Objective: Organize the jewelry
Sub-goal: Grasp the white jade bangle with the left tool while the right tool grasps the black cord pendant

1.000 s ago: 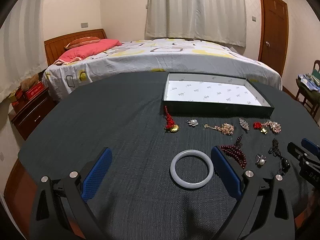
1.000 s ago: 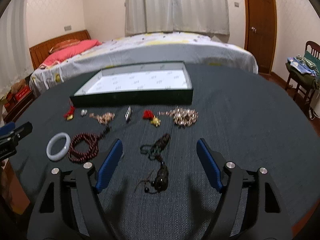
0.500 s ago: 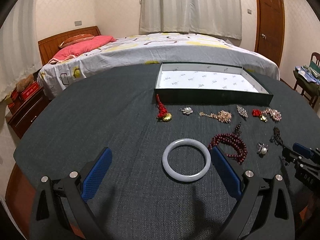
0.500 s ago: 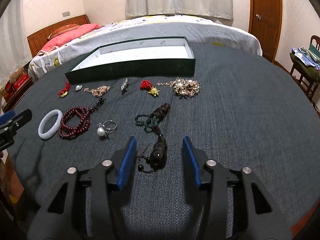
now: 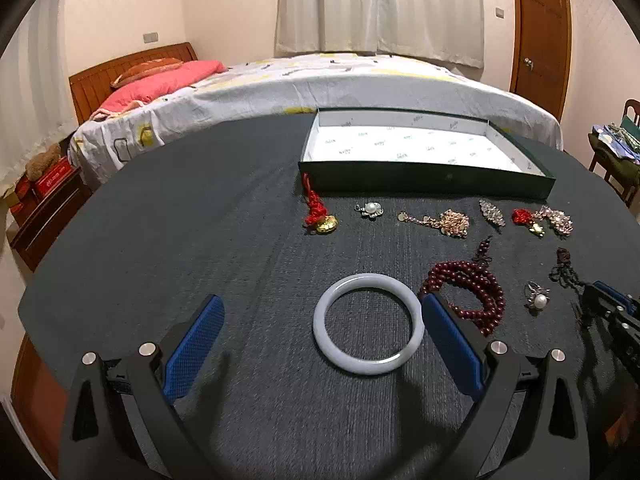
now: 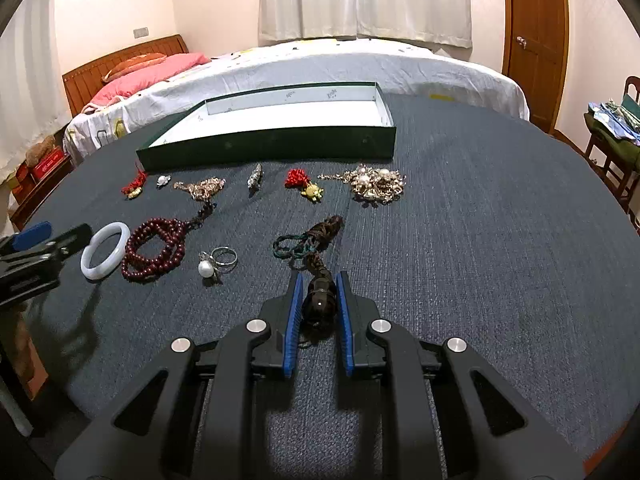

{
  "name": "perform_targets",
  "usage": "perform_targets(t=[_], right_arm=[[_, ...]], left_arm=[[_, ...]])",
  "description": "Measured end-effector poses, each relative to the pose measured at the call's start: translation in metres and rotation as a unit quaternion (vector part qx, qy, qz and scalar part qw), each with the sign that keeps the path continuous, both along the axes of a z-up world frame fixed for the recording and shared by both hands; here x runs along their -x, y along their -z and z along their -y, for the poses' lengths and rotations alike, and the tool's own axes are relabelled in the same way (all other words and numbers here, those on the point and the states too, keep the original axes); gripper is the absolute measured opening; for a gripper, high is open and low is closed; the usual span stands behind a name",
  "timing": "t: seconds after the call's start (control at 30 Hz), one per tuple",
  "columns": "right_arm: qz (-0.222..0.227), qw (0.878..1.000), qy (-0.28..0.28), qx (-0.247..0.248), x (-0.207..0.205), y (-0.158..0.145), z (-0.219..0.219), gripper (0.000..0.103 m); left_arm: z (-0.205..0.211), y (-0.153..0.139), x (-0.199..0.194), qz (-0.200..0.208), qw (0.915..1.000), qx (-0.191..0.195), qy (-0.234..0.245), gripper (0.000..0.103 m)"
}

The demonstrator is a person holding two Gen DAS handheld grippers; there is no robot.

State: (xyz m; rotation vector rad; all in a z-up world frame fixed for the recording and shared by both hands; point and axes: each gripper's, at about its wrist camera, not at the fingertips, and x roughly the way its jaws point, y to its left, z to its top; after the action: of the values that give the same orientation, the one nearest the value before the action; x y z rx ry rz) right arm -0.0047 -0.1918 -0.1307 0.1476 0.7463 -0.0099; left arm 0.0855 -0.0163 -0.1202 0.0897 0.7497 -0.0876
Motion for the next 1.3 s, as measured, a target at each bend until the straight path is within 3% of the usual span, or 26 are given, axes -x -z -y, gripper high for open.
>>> perform_targets(t=[0.27,0.87,0.97,1.3], right_arm=[[-0.002,1.0,0.001,0.0,-0.001,0.0,0.006,0.017],[-0.007,1.0,0.001,0.003,-0.002,0.002,0.008,0.017],[-0.008,1.0,0.002,0.002,-0.001,0.003,0.008,0.017],[-0.01,1.0,0.002,0.008,-0.002,0.004,0.008,0.017]], left_arm=[[0.013,0.017,-0.006,-0.026,0.9994,-0.019,0.015,0.096],[0.008,0.028,-0.017,-0.047,0.9988,-0.005,0.01,0.097],[0.001,0.029,-0.021,-0.055,0.9983,0.017,0.007,0.097],[0.002,0.029,-0.023,-0.066,0.9977,0.015,0.006,0.097]])
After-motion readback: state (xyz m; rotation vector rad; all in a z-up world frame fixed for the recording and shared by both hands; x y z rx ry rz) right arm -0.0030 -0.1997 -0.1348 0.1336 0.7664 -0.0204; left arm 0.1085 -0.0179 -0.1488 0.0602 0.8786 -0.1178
